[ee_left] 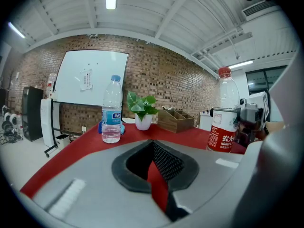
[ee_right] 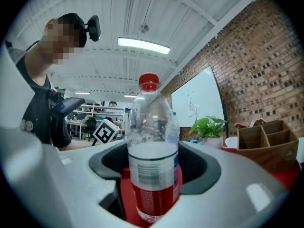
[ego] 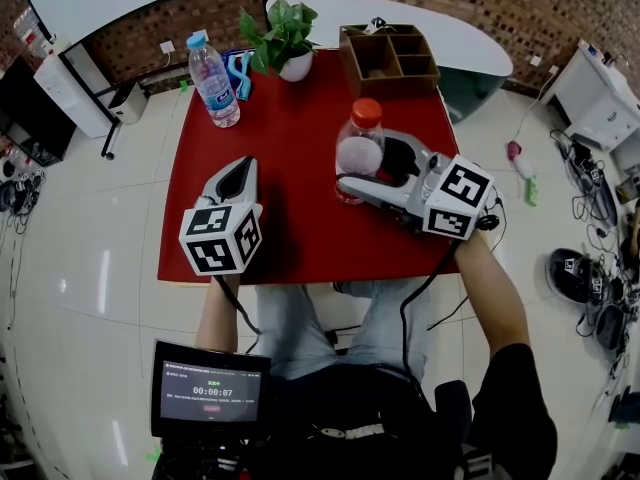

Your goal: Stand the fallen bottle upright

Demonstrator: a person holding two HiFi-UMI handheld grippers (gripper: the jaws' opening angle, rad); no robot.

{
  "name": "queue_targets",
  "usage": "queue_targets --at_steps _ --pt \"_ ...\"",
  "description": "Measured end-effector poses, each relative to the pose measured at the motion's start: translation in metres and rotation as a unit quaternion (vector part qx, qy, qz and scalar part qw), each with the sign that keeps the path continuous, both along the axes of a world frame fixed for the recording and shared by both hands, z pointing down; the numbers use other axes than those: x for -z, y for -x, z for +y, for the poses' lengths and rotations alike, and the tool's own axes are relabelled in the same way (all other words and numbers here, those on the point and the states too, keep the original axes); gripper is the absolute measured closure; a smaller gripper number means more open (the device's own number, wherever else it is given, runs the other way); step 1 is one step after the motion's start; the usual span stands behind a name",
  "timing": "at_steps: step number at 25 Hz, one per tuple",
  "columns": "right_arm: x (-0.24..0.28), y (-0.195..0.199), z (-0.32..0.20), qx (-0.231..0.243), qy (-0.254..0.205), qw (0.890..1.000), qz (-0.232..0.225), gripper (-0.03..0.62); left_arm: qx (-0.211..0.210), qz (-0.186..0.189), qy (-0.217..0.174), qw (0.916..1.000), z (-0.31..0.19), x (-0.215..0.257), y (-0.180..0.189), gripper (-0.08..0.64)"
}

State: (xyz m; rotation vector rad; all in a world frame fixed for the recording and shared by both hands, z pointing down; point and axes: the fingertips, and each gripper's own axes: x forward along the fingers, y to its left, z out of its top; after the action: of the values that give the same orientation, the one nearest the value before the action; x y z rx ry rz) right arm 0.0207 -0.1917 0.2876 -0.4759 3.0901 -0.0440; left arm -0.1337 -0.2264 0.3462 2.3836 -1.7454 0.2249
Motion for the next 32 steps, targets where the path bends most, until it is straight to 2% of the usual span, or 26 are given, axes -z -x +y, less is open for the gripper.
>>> queue_targets --at_steps 4,10,12,14,16,18,19,21,22,24,30,32 --pt "0.034 -0.014 -0.001 -0.009 -0.004 0.998 -0.058 0.275 0.0 0.0 0.0 1.0 0.001 0.001 -0.001 0.554" --pt "0.066 -0.048 -0.002 -0.041 -0.031 0.994 -0.097 0.275 -0.001 0.0 0.0 1.0 0.0 0.001 0.0 0.554" --pt "0.072 -0.068 -0.008 -0.073 -0.038 0.99 -0.113 0.275 -0.001 0.0 0.0 1.0 0.0 0.0 -0.001 0.554" --pt "0.07 -0.09 -0.023 -0.126 -0.035 0.984 -0.121 0.275 -0.001 0.0 0.0 1.0 0.0 0.001 -0.001 0.554" --pt "0.058 -0.107 -0.041 -0.193 -0.035 0.976 -0.098 0.276 0.0 0.0 0.0 1.0 0.0 0.001 0.0 0.554" --pt "0.039 -0.118 -0.055 -0.257 -0.04 0.964 -0.048 0.29 0.0 0.0 0.0 1.0 0.0 0.001 0.0 0.554" --pt "0.029 -0.123 -0.06 -0.286 -0.043 0.957 -0.022 0.345 0.0 0.0 -0.001 1.0 0.0 0.001 0.0 0.554" --pt "0.013 -0.133 -0.069 -0.341 -0.048 0.939 0.016 0.526 0.0 0.0 -0.002 1.0 -0.001 0.0 0.0 0.554" --pt "0.006 -0.137 -0.072 -0.361 -0.048 0.931 0.027 0.576 0.0 0.0 -0.002 1.0 -0.002 0.0 0.0 0.554" --pt "-0.01 -0.139 -0.078 -0.382 -0.035 0.923 0.042 0.588 0.0 0.0 -0.003 1.0 -0.002 0.0 -0.001 0.554" --pt "-0.049 -0.146 -0.09 -0.392 0.057 0.916 0.057 0.588 -0.001 0.0 -0.009 1.0 0.0 0.004 -0.001 0.554" --pt "-0.052 -0.142 -0.091 -0.388 0.068 0.917 0.063 0.588 0.0 0.0 -0.009 1.0 0.001 0.004 0.0 0.554"
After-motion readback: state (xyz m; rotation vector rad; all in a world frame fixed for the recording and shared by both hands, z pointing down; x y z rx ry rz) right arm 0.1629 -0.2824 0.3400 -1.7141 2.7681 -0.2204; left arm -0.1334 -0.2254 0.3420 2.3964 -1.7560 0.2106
